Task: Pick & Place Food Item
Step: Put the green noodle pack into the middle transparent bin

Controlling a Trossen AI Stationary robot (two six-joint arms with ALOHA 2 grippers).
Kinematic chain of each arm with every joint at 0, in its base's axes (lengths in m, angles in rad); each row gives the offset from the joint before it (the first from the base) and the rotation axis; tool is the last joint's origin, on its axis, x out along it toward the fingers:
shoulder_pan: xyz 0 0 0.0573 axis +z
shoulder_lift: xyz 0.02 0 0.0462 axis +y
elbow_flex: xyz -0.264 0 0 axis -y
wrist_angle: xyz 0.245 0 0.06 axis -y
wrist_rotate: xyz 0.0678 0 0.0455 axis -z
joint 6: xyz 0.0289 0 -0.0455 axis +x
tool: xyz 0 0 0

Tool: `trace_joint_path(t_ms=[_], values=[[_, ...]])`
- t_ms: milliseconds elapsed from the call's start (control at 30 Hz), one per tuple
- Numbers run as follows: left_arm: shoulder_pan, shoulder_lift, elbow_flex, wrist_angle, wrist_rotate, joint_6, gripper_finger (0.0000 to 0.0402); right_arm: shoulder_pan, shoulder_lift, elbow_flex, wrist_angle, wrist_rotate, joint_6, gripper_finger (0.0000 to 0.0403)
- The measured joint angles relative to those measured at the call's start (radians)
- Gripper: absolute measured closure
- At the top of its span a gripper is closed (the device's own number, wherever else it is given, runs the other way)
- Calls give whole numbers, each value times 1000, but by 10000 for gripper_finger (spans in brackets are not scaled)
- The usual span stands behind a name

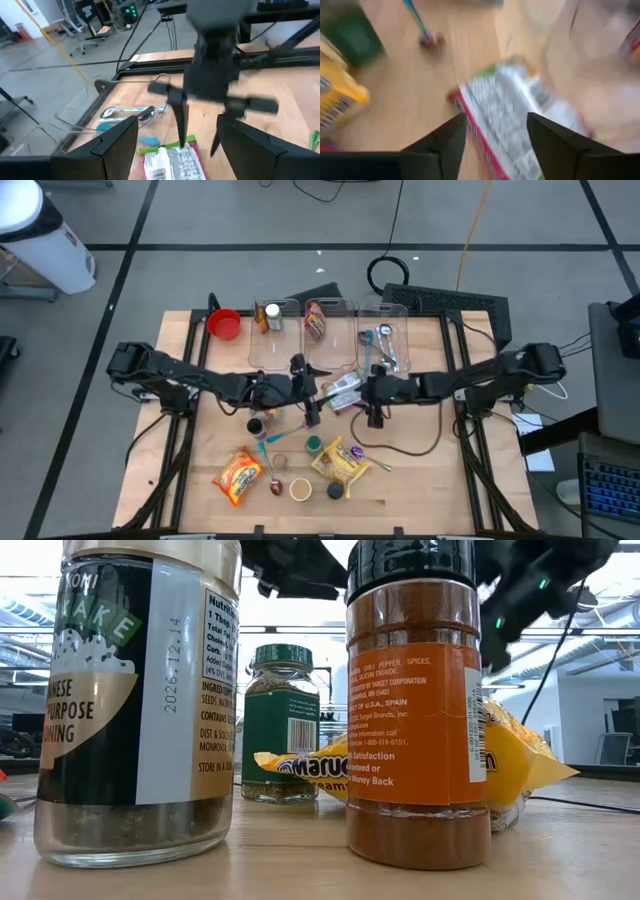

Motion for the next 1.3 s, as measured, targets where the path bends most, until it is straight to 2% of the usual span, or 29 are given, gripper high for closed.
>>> trace_joint_path(t_ms=[167, 300, 667, 933, 1100, 1300], values=[[14, 0, 0, 0, 0, -40, 128, -45, 114, 0, 108, -14, -10, 175], [15, 0, 0, 0, 1, -52, 128, -77, 134, 0, 160, -11, -9, 177], [15, 0, 0, -22, 2, -58, 128, -70, 137, 0, 113, -32, -33, 188], [15, 0, 0, -22, 2, -62, 128, -68, 237, 2, 147, -30, -51, 197], [15, 0, 0, -23, 2, -72, 128, -53, 235, 2, 158, -27, -27, 227], [15, 0, 0, -37, 2, -75, 128, -26, 180, -3, 171, -37, -33, 304]])
